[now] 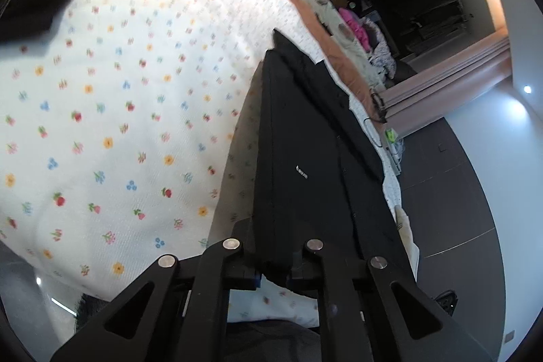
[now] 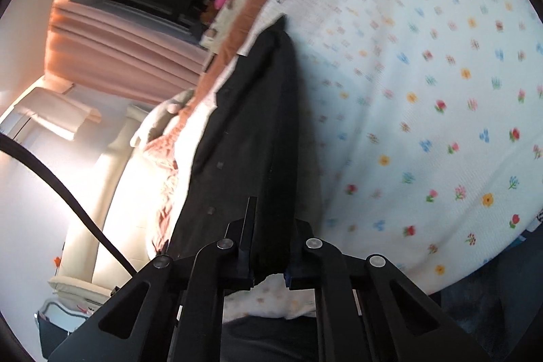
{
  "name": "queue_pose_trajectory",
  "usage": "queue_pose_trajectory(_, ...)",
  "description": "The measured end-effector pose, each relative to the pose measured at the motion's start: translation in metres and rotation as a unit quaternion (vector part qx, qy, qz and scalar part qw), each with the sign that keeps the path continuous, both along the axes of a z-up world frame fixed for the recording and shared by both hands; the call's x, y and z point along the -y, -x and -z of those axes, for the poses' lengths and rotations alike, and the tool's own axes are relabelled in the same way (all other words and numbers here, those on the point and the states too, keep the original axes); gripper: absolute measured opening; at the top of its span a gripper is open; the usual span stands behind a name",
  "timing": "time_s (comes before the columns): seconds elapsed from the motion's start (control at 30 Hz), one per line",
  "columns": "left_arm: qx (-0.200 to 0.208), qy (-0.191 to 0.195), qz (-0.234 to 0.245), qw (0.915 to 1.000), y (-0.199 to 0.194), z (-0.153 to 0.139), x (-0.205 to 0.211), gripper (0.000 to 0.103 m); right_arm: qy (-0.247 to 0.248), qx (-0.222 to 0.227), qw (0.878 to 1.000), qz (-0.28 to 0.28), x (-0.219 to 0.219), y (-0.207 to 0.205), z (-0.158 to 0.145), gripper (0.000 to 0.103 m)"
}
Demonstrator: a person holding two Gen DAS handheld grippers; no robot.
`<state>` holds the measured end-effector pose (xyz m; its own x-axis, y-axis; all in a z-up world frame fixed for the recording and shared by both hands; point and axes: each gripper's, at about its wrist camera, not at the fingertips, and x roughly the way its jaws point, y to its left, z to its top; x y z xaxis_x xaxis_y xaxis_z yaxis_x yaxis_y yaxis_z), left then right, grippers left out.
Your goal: Fold large clothes
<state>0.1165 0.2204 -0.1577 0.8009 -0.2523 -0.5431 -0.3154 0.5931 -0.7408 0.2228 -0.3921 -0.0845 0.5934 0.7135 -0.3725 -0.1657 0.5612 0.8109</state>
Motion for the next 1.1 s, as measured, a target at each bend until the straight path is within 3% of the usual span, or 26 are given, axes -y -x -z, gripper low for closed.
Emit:
queue_pose_trajectory(0.3,0.083,-0.011,0.008,0.9965,0.055,-0.065,0.010,0.011,-0.007,0.060,0.998,-0.008,0.008,0.048,-0.039,0.008)
queue_pose_trajectory(0.43,0.100,-0.011,-0.002,0.9949,0.084,-0.085,0.013,0.011,-0.011,0.091,0.996,-0.015,0.014,0.079,-0.059,0.008)
queue_pose_trajectory(0.87,0.179,-0.029,-0.002,0.9834,0.160,-0.156,0.024,0.011,-0.040,0.158,0.986,-0.022,0.057,0.142,-0.078,0.008)
queue_pose_trajectory(1.1,0.208,-0.035,-0.001,0.9775,0.174,-0.182,0.027,0.011,-0.063,0.180,0.982,-0.019,0.066,0.139,-0.084,0.008)
